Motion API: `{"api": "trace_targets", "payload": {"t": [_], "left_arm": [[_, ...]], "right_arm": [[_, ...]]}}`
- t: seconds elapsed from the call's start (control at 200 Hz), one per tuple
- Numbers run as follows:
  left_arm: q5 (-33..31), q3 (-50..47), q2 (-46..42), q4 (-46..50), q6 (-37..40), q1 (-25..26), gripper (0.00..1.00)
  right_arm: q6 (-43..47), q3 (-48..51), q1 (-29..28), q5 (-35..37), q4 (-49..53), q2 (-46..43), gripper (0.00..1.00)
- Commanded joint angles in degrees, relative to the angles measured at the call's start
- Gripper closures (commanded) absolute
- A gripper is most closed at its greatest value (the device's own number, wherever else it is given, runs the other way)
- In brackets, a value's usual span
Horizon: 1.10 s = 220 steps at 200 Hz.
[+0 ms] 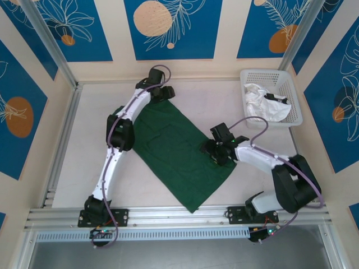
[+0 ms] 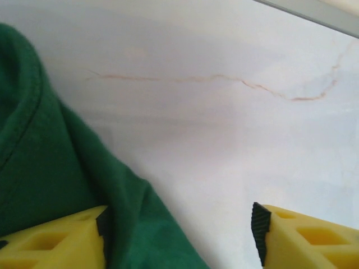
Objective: Fold and stack the t-shirts
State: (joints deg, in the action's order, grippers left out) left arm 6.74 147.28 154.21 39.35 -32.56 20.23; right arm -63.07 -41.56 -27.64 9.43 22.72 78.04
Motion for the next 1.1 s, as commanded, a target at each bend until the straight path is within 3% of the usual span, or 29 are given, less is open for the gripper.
{"api": "trace_targets", "payload": {"t": [0.0, 0.06, 0.15, 0.285, 0.41, 0.53, 0.77, 1.095], "left_arm": [[-3.4, 0.3, -10.9, 5.0, 2.8, -0.5, 0.27], [-5.8, -6.8, -17.5, 4.9, 2.9, -0.3, 0.24], [-9.4, -26.7, -30.9, -1.9, 0.8, -0.3, 0.22], [-17.3, -51.4, -47.3, -9.2, -4.0, -1.0, 0.17], [-17.3, -64.7, -53.9, -11.1, -7.8, -3.1, 0.28], [-14.2, -72.1, -54.3, -12.5, -9.9, -5.6, 0.38], [-9.7, -73.2, -44.6, -14.6, -8.8, -9.3, 0.46], [-5.0, -55.7, -26.2, -11.6, -5.4, -7.1, 0.48]], "right_arm": [[4.1, -0.9, 0.8, 4.9, 4.4, -5.5, 0.27], [7.3, -0.7, 0.9, 2.9, 4.7, -7.6, 0.27], [11.7, 0.2, -0.3, -2.4, 4.2, -10.2, 0.28], [16.0, 1.4, -8.1, -6.4, 4.4, -12.4, 0.29], [18.5, 1.2, -16.8, -7.6, 6.3, -11.2, 0.34], [19.2, 1.3, -23.8, -9.5, 5.4, -8.0, 0.39], [19.0, -4.3, -33.2, -9.9, 4.1, 6.4, 0.48], [10.0, -9.5, -34.4, -10.3, 1.2, 20.7, 0.54]]}}
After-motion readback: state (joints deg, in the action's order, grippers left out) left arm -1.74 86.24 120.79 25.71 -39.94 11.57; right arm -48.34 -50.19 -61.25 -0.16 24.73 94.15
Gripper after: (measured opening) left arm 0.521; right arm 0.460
